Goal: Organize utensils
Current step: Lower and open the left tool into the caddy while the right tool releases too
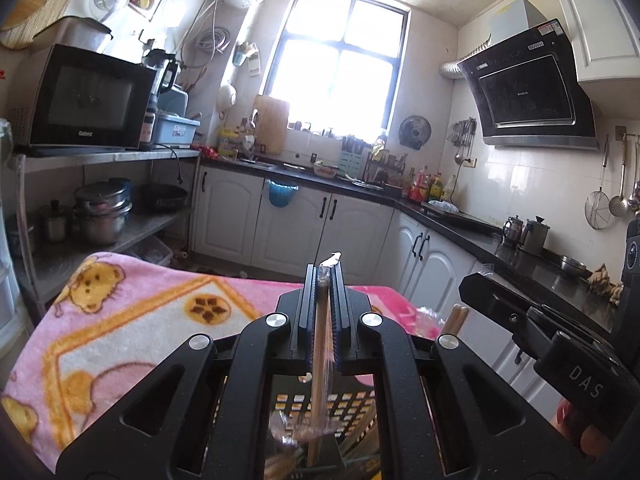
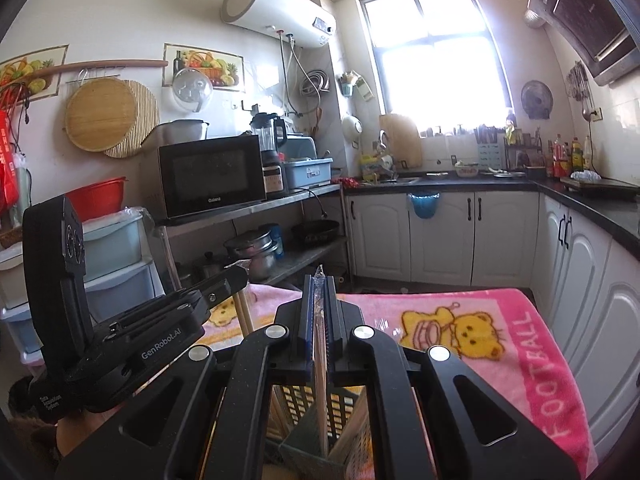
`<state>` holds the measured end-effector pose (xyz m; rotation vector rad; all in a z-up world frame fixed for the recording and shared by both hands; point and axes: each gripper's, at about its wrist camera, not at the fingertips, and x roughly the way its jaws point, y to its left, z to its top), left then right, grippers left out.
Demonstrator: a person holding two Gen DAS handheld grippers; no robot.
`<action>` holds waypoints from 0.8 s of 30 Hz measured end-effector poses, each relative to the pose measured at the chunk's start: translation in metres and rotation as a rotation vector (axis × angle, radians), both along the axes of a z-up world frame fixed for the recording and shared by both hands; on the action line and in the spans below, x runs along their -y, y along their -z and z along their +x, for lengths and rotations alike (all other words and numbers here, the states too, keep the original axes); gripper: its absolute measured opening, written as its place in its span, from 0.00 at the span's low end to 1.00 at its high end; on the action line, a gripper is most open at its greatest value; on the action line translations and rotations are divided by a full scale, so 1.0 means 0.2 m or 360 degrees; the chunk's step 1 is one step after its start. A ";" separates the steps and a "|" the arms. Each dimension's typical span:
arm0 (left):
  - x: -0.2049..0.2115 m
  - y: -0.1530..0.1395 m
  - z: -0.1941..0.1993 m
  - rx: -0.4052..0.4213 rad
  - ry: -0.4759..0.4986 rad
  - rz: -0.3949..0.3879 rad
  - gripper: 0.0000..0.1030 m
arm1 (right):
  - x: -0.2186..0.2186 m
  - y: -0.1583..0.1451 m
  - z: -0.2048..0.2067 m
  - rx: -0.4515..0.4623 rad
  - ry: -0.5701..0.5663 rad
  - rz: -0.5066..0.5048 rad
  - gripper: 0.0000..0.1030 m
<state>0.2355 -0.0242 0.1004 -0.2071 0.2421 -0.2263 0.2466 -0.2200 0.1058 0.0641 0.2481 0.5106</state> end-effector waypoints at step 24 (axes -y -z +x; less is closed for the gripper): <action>0.00 0.05 -0.27 -0.0190 0.0164 0.0063 0.55 | 0.15 0.13 -0.22 -0.0226 0.0046 -0.0027 0.52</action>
